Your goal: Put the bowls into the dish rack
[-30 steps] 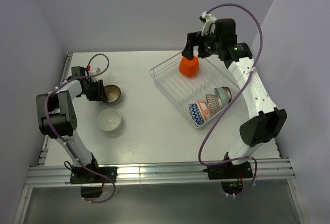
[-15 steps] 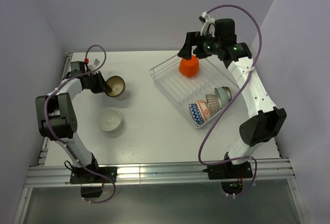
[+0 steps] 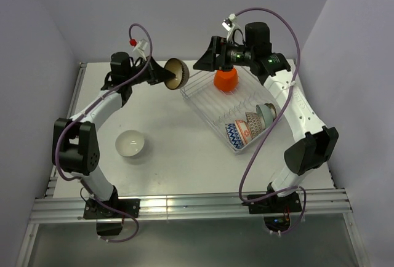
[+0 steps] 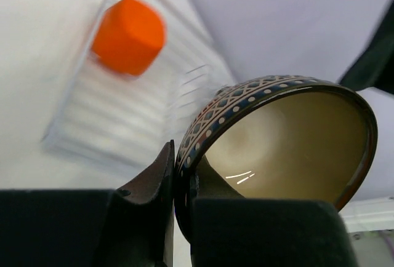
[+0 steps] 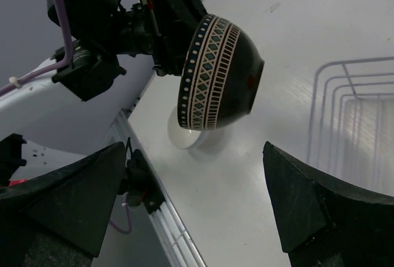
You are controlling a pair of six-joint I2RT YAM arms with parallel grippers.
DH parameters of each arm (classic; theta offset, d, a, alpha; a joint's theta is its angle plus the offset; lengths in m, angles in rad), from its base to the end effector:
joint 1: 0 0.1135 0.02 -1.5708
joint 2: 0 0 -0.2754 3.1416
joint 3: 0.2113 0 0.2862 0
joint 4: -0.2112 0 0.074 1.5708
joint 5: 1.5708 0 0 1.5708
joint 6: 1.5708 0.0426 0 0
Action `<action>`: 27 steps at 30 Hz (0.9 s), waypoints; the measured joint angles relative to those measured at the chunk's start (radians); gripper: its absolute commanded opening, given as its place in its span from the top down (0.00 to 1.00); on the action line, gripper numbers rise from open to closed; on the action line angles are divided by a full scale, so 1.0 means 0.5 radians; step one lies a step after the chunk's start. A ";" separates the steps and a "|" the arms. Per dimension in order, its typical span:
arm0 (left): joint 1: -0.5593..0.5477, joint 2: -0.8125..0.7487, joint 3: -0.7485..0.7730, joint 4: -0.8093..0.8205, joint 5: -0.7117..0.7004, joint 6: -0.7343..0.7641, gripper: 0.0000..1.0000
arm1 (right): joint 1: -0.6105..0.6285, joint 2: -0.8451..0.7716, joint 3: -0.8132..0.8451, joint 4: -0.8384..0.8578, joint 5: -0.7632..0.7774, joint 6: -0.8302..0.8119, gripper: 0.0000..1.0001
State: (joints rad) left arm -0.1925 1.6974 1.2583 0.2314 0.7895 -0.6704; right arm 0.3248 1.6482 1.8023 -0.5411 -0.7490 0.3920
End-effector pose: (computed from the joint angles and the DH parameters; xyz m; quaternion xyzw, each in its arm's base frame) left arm 0.4215 -0.1130 0.3006 0.0658 0.7538 -0.5145 0.4034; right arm 0.3755 0.1571 0.4506 -0.1780 0.7788 0.4664 0.3798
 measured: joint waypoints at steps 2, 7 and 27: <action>-0.047 0.006 -0.005 0.203 0.029 -0.174 1.00 | 0.016 0.005 -0.022 0.052 -0.040 0.071 0.01; -0.095 0.040 -0.005 0.557 0.072 -0.468 1.00 | 0.037 0.047 -0.078 0.109 -0.101 0.178 0.00; -0.170 0.120 -0.006 0.745 0.105 -0.692 1.00 | 0.079 0.133 -0.108 0.216 -0.202 0.332 0.04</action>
State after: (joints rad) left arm -0.2775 1.7573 1.2552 0.6041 0.8417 -1.0164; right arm 0.3641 1.7145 1.7485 -0.4332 -0.8501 0.5579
